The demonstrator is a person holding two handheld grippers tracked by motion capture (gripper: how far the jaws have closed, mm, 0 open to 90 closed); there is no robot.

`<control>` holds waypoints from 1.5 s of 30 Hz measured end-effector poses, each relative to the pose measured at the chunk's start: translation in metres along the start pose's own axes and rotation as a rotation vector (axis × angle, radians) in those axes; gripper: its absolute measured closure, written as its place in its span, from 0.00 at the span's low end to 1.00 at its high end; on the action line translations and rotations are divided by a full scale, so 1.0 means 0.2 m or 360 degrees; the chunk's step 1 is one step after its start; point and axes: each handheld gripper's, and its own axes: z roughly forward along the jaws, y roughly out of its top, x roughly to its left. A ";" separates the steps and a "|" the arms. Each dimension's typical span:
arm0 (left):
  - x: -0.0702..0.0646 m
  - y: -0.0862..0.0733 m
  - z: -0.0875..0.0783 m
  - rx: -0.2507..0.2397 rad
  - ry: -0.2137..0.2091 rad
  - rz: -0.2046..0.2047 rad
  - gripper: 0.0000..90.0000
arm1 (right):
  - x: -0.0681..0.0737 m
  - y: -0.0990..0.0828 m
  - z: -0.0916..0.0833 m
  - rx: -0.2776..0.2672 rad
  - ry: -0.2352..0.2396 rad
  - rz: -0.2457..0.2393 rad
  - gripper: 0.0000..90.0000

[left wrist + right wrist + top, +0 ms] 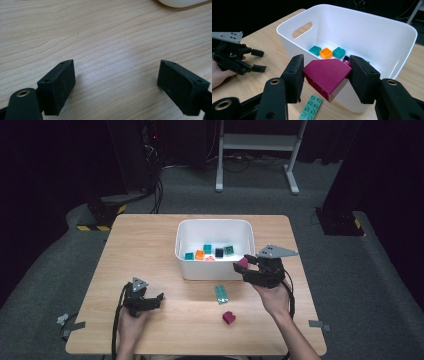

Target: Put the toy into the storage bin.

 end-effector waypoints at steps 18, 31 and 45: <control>0.00 0.00 0.00 0.0001 0.0000 -0.0001 0.17 | -0.05 0.17 0.10 0.0035 -0.0017 0.0014 0.53; 0.00 0.00 0.00 0.0001 0.0000 0.0000 0.17 | -0.10 0.24 0.20 0.0078 -0.0046 0.0046 0.53; 0.00 0.00 0.00 0.0000 0.0000 -0.0001 0.17 | -0.15 0.30 0.34 0.0147 -0.0098 0.0076 0.53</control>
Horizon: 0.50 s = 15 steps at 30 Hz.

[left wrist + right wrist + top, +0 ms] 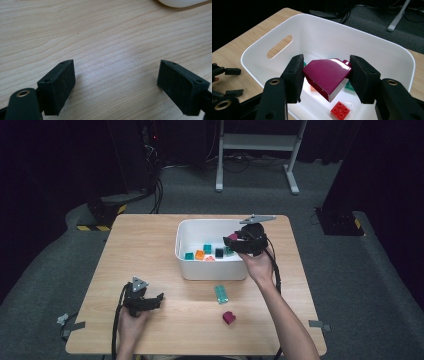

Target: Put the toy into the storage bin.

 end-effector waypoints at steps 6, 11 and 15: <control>0.00 0.00 0.00 0.0000 -0.0001 0.0000 0.17 | -0.01 0.02 0.06 0.0023 -0.0019 0.0019 0.53; 0.00 0.00 0.00 0.0000 -0.0002 0.0001 0.17 | -0.02 0.01 0.11 0.0062 -0.0036 0.0035 0.52; 0.00 0.00 0.00 0.0000 -0.0002 0.0001 0.17 | -0.03 0.01 0.14 0.0080 -0.0043 0.0039 0.52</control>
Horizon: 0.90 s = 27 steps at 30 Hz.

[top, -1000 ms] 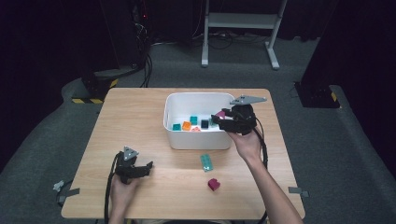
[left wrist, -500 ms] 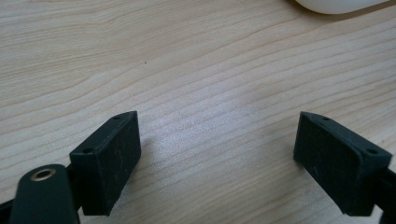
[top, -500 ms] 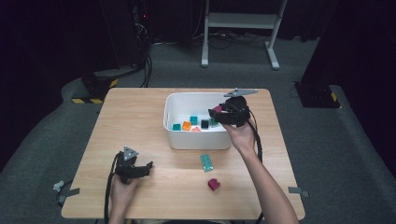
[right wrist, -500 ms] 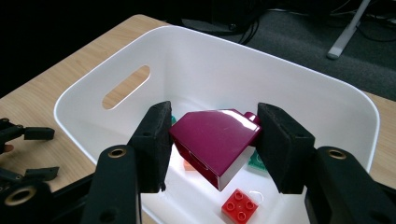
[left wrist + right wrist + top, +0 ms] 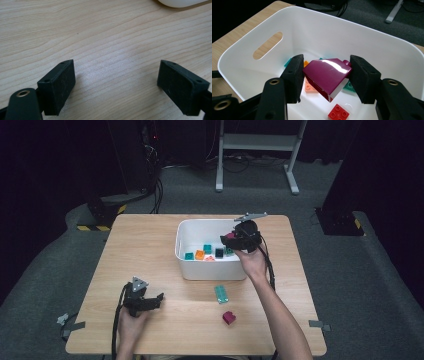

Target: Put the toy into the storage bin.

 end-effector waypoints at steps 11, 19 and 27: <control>0.00 0.00 0.00 -0.0001 0.0000 0.0000 0.17 | -0.01 -0.01 0.05 0.0051 0.0000 0.0005 0.50; 0.00 0.00 0.00 0.0000 -0.0001 0.0000 0.17 | 0.01 -0.02 0.03 0.0028 0.0027 -0.0004 0.49; 0.00 0.00 0.00 -0.0001 -0.0001 -0.0001 0.17 | 0.02 -0.07 -0.07 -0.0044 0.0063 -0.0021 0.50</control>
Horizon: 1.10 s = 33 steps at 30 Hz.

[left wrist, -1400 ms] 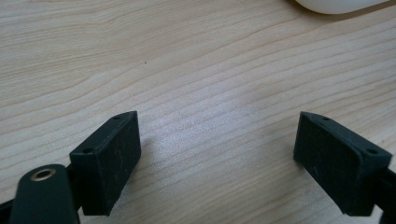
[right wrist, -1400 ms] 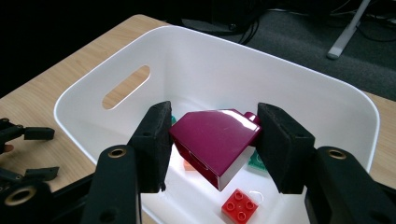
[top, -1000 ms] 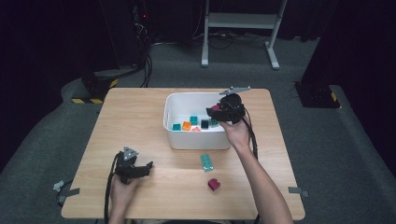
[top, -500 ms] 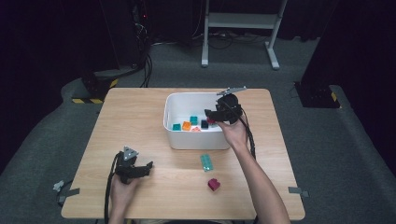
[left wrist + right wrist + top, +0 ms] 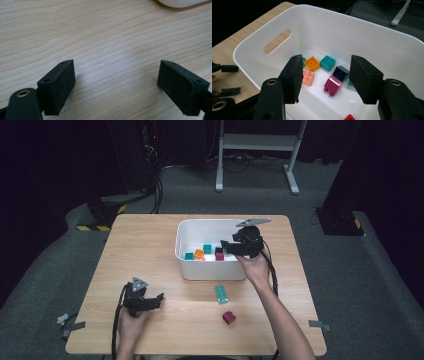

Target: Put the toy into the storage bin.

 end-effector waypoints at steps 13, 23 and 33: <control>0.00 0.00 0.00 0.0002 0.0001 0.0002 0.17 | 0.02 -0.11 -0.17 -0.0126 0.0077 -0.0003 0.50; 0.00 0.00 0.00 0.0002 0.0001 0.0001 0.17 | 0.07 -0.21 -0.24 -0.0147 0.0124 -0.0047 0.49; 0.00 0.00 0.00 0.0002 0.0001 0.0002 0.17 | 0.13 -0.38 -0.28 -0.0114 0.0118 -0.0104 0.49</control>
